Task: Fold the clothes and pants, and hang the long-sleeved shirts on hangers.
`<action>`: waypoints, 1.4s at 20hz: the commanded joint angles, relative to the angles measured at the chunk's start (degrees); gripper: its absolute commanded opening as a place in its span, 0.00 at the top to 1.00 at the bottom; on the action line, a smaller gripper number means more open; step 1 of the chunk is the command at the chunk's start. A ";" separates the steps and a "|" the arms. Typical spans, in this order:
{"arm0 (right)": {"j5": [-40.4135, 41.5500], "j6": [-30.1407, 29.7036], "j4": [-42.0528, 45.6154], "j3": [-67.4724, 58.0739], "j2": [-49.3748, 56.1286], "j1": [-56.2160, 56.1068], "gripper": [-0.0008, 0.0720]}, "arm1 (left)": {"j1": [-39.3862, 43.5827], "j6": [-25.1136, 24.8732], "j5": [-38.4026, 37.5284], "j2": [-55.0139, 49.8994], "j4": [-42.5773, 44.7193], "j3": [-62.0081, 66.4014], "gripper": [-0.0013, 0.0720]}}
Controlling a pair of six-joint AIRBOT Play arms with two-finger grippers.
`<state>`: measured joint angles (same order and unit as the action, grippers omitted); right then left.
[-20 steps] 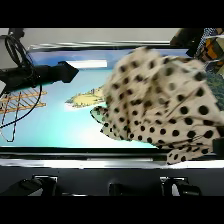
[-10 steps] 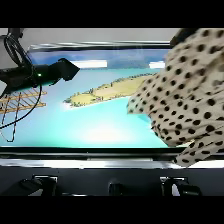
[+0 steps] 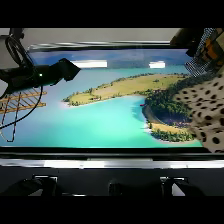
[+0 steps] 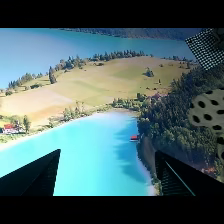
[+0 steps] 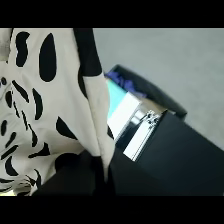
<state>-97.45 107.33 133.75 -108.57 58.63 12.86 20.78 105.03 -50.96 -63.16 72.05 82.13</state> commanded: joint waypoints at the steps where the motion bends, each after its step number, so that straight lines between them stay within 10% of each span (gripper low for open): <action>1: 3.48 -2.14 2.97 -8.61 4.24 8.07 0.97 | 0.02 0.00 0.00 -0.04 0.02 0.02 0.07; 28: 33.11 16.28 8.22 -8.59 9.29 26.80 0.97 | 0.04 0.02 -0.22 -0.04 -0.02 0.00 0.07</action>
<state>-65.84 121.38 141.25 -117.10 67.61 36.80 20.78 105.08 -51.22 -63.16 72.03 82.13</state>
